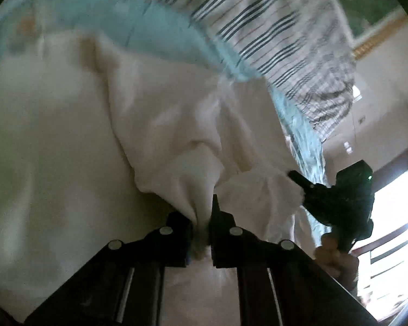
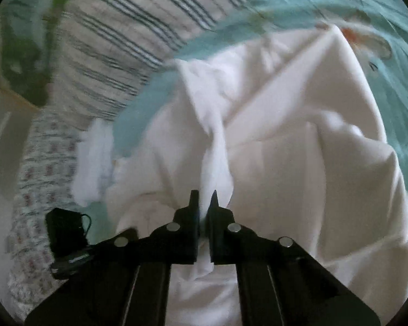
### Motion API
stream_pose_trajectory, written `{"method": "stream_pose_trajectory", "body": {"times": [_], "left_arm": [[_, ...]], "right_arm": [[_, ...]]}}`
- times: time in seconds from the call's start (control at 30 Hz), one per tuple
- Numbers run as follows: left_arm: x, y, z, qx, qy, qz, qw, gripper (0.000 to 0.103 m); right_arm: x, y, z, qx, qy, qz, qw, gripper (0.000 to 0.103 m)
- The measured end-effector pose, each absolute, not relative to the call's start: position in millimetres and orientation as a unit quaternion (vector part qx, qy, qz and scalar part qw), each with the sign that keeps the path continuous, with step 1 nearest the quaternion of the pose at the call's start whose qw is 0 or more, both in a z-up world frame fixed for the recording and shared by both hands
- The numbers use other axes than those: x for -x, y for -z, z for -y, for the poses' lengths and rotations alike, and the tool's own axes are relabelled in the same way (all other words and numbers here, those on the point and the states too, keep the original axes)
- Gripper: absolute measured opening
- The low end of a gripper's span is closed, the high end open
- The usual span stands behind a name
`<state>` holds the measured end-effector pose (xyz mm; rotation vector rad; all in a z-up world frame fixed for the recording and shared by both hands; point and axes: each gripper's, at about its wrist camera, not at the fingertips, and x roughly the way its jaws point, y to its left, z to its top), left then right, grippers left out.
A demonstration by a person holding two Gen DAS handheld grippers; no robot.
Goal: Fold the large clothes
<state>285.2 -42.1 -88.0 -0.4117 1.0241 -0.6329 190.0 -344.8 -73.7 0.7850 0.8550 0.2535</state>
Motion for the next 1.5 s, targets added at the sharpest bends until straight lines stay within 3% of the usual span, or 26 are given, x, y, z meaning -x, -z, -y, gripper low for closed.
{"method": "stream_pose_trajectory", "body": {"times": [0.3,0.53,0.67,0.8,0.9,0.97,1.0,1.1,1.37,1.5], "left_arm": [[-271,108,28,0.153,0.283,-0.489,0.811,0.009],[-267,114,24,0.140,0.272,-0.484,0.820,0.010],[-272,115,27,0.135,0.269,-0.483,0.822,0.012],[-270,114,21,0.145,0.270,-0.486,0.819,0.016],[-261,105,13,0.142,0.262,-0.481,0.824,0.028],[-249,97,1,0.145,0.257,-0.477,0.828,0.033],[-244,94,-5,0.147,0.254,-0.475,0.830,0.035],[-217,85,-36,0.146,0.234,-0.468,0.840,0.051],[-149,83,-125,0.147,0.161,-0.470,0.855,0.070],[-124,96,-147,0.154,0.157,-0.487,0.845,0.073]], "right_arm": [[-159,111,324,-0.369,-0.077,-0.439,0.816,0.006],[-156,46,301,-0.267,-0.078,-0.379,0.883,0.009],[-193,80,278,-0.209,-0.086,-0.465,0.856,0.010],[-201,107,302,-0.275,-0.063,-0.472,0.835,0.009],[-185,88,304,-0.283,-0.072,-0.449,0.844,0.019],[-168,73,303,-0.279,-0.084,-0.437,0.851,0.044],[-159,68,302,-0.276,-0.086,-0.435,0.853,0.047],[-127,58,310,-0.271,-0.085,-0.430,0.857,0.048],[-32,54,366,-0.279,-0.014,-0.432,0.857,0.048],[5,50,389,-0.287,0.030,-0.430,0.855,0.048]]}}
